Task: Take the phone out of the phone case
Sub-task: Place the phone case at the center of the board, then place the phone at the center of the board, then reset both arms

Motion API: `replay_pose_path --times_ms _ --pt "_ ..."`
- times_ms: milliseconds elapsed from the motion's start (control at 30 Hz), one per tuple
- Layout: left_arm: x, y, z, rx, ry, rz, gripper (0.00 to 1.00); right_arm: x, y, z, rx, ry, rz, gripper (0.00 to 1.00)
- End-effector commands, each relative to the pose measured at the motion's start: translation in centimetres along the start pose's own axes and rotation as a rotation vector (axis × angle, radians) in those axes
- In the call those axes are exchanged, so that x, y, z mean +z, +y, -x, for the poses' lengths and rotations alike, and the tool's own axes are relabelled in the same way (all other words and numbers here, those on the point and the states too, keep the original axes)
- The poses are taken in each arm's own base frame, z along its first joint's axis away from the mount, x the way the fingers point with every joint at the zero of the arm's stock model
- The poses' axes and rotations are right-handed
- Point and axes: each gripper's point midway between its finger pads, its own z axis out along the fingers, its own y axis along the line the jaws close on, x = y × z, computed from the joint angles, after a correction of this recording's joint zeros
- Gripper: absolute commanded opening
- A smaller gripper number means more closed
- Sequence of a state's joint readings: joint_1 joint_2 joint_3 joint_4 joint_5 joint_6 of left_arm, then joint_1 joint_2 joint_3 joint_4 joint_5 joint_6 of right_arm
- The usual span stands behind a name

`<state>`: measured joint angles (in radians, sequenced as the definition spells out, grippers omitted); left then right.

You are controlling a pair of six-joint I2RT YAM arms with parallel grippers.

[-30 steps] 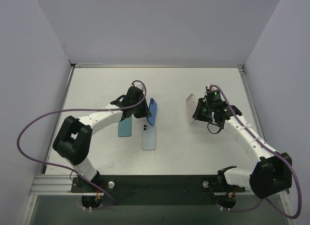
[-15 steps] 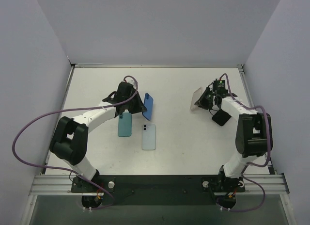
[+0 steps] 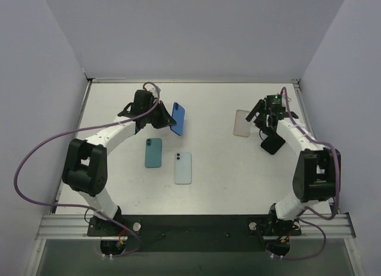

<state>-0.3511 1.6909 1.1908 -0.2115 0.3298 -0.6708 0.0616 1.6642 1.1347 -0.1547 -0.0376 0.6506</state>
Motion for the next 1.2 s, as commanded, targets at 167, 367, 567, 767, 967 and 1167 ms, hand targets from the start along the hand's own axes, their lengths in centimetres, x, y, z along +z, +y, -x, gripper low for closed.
replay_pose_path --times_ms 167,367,567,767,967,1167 --pt "3.4 -1.4 3.7 -0.03 -0.026 -0.173 0.0 -7.2 -6.2 -4.7 -0.046 -0.039 -0.078 0.81" --pt "5.6 1.2 4.8 -0.067 -0.05 -0.163 0.0 -9.4 -7.4 -9.0 -0.046 0.014 -0.004 0.81" --pt "7.7 3.2 3.1 -0.114 0.033 -0.12 0.35 -9.9 -8.5 -11.2 -0.075 0.058 -0.001 0.81" --pt "6.7 4.2 2.1 -0.093 0.047 -0.034 0.93 -10.0 -8.4 -10.9 -0.087 0.069 -0.023 0.82" --pt "2.6 4.7 3.0 0.003 -0.009 0.135 0.95 -10.3 -7.9 -10.2 -0.081 0.042 -0.015 0.83" --pt "-2.6 2.8 0.6 0.045 -0.056 0.132 0.96 -10.6 -7.7 -9.6 -0.089 0.02 -0.017 0.83"
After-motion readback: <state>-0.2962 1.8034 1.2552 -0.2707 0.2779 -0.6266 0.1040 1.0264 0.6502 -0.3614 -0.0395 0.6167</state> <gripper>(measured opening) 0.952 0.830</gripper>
